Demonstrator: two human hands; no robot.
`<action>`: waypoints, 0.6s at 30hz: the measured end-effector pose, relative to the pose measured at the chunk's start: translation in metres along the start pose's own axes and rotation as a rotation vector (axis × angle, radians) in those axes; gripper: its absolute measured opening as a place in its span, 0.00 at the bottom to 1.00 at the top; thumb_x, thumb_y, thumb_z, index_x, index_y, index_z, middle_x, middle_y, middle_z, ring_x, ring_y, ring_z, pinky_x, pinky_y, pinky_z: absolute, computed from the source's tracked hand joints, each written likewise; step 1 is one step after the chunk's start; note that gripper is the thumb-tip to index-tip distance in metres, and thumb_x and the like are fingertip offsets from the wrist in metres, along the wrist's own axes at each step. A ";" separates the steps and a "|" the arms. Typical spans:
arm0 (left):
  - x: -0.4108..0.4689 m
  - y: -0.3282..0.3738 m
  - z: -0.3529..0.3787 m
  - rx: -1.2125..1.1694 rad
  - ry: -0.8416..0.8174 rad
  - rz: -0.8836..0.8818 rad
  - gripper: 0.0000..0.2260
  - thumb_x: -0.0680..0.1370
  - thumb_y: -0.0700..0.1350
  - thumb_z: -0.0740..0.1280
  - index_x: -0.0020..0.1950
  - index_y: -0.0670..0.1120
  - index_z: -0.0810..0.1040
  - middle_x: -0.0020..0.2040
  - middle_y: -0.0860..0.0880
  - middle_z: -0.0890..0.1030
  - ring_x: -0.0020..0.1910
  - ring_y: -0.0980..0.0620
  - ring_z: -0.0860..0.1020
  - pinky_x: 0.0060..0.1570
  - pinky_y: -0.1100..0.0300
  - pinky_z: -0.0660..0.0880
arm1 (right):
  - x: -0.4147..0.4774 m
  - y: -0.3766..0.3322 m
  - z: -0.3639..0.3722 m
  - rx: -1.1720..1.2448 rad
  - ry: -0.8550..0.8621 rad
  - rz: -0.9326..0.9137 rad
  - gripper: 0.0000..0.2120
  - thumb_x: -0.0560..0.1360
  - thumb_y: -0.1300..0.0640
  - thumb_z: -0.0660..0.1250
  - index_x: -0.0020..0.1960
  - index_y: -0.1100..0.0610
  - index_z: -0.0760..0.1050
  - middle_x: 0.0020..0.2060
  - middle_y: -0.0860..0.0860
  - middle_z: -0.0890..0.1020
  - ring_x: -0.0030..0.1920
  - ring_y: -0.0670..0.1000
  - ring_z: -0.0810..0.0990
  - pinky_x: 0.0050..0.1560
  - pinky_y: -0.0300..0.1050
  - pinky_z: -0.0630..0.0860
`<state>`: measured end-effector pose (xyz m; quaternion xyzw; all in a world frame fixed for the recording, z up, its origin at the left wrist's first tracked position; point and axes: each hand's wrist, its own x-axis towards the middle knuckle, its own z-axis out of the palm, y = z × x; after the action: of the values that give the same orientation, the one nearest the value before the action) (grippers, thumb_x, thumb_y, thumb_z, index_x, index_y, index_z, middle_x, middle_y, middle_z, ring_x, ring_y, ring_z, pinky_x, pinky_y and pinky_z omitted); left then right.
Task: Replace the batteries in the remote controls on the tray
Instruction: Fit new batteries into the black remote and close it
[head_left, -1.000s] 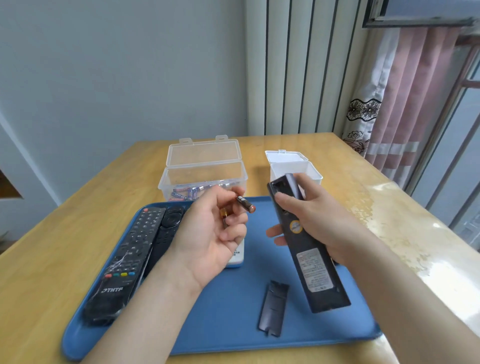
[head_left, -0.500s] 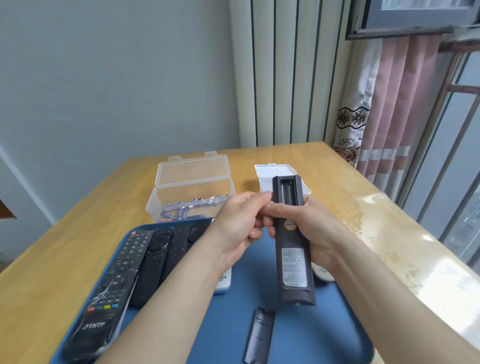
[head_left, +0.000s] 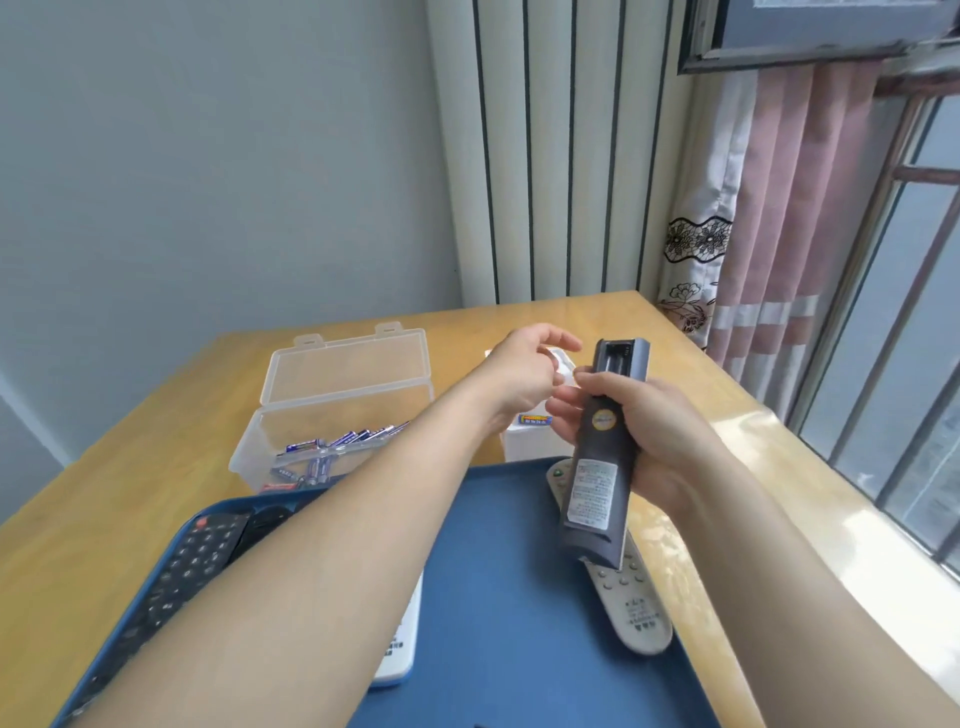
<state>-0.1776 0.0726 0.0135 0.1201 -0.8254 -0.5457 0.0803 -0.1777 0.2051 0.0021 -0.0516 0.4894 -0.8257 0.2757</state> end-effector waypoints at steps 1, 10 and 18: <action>0.001 -0.001 0.001 0.014 -0.056 -0.003 0.21 0.73 0.25 0.52 0.55 0.44 0.75 0.38 0.48 0.74 0.36 0.51 0.74 0.35 0.60 0.72 | 0.001 0.003 0.001 0.001 -0.015 0.011 0.06 0.76 0.69 0.64 0.52 0.69 0.75 0.43 0.65 0.79 0.41 0.58 0.80 0.40 0.48 0.82; -0.034 -0.007 -0.072 -0.005 0.219 0.129 0.21 0.73 0.27 0.52 0.42 0.46 0.80 0.39 0.48 0.81 0.40 0.52 0.79 0.42 0.60 0.78 | -0.007 0.013 0.019 -0.075 -0.116 0.120 0.14 0.79 0.57 0.64 0.59 0.66 0.75 0.45 0.63 0.83 0.36 0.58 0.84 0.39 0.50 0.84; -0.085 -0.065 -0.165 0.298 0.307 -0.102 0.17 0.77 0.32 0.54 0.42 0.46 0.80 0.39 0.45 0.82 0.35 0.52 0.78 0.36 0.63 0.76 | -0.018 0.048 0.074 -0.380 -0.262 0.122 0.14 0.76 0.56 0.70 0.59 0.61 0.77 0.54 0.59 0.84 0.41 0.55 0.87 0.36 0.52 0.84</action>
<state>-0.0453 -0.0728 0.0181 0.2540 -0.8678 -0.3965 0.1587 -0.1167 0.1386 0.0040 -0.1796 0.5982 -0.6869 0.3716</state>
